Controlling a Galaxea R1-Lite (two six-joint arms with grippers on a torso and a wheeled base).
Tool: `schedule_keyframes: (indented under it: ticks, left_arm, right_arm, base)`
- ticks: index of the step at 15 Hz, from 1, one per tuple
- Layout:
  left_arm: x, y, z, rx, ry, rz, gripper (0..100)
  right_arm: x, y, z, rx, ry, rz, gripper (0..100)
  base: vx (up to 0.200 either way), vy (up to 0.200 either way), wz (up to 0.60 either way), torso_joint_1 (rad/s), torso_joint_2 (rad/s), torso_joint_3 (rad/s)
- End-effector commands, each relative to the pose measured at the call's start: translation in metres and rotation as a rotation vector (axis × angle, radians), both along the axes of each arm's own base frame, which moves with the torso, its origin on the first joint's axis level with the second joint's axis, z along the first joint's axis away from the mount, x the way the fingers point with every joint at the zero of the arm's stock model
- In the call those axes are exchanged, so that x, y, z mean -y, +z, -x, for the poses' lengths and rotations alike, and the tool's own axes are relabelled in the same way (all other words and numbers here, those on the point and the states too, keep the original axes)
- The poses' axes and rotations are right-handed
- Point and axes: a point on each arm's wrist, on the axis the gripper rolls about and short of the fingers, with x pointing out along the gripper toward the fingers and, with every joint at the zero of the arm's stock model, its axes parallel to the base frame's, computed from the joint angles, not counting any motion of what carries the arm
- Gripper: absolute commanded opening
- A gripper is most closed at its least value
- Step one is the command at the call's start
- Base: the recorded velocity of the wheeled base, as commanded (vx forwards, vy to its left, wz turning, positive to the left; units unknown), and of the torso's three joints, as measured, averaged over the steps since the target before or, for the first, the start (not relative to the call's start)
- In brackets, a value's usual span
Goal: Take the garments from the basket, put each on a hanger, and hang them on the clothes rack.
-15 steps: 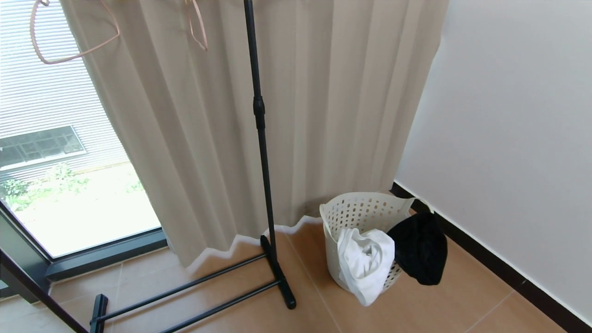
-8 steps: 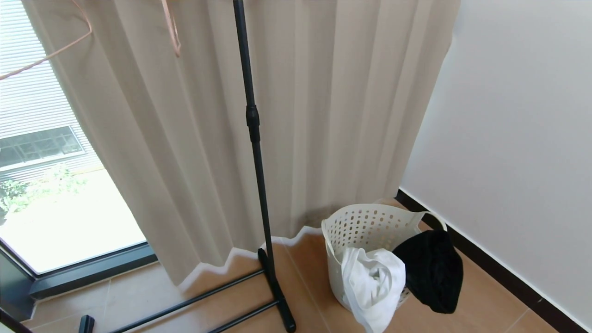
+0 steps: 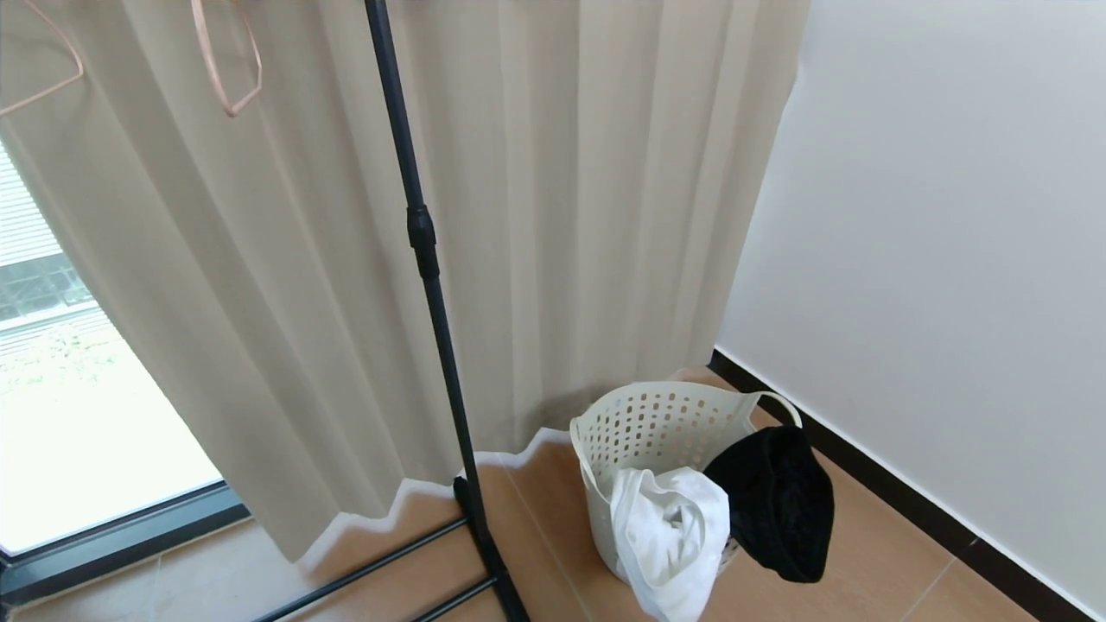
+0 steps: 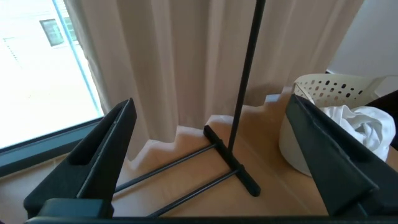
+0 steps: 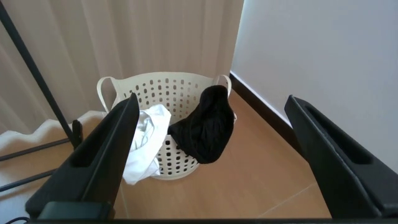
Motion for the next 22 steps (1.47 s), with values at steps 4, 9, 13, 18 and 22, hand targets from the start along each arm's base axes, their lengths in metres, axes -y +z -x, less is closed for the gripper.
schedule_keyframes:
  ticks: [4, 9, 13, 18, 22]
  left_arm:
    - [0.0000, 0.0000, 0.0000, 0.000, 0.001, 0.000, 100]
    - [0.0000, 0.0000, 0.0000, 0.000, -0.001, -0.001, 100]
    - [0.0001, 0.0000, 0.0000, 0.000, -0.002, -0.001, 100]
    - [0.0000, 0.0000, 0.0000, 0.000, -0.001, -0.001, 100]
    - [0.0001, 0.0000, 0.0000, 0.000, -0.002, -0.001, 100]
  right_arm:
    - [0.0000, 0.0000, 0.0000, 0.000, 0.000, 0.001, 100]
    - [0.0000, 0.0000, 0.0000, 0.000, 0.000, 0.001, 100]
    - [0.0000, 0.0000, 0.0000, 0.000, 0.000, 0.001, 100]
    - [0.0000, 0.0000, 0.0000, 0.000, 0.000, 0.001, 100]
    - [0.0000, 0.0000, 0.0000, 0.000, 0.000, 0.001, 100]
  base:
    - [0.000, 0.000, -0.15, 0.001, 0.00, 0.002]
    - [0.000, 0.000, 0.00, 0.000, 0.00, 0.000]
    - [0.000, 0.000, 0.00, 0.000, 0.00, 0.000]
    - [0.000, 0.000, 0.00, 0.000, 0.00, 0.000]
    - [0.000, 0.000, 0.00, 0.002, 0.00, -0.146]
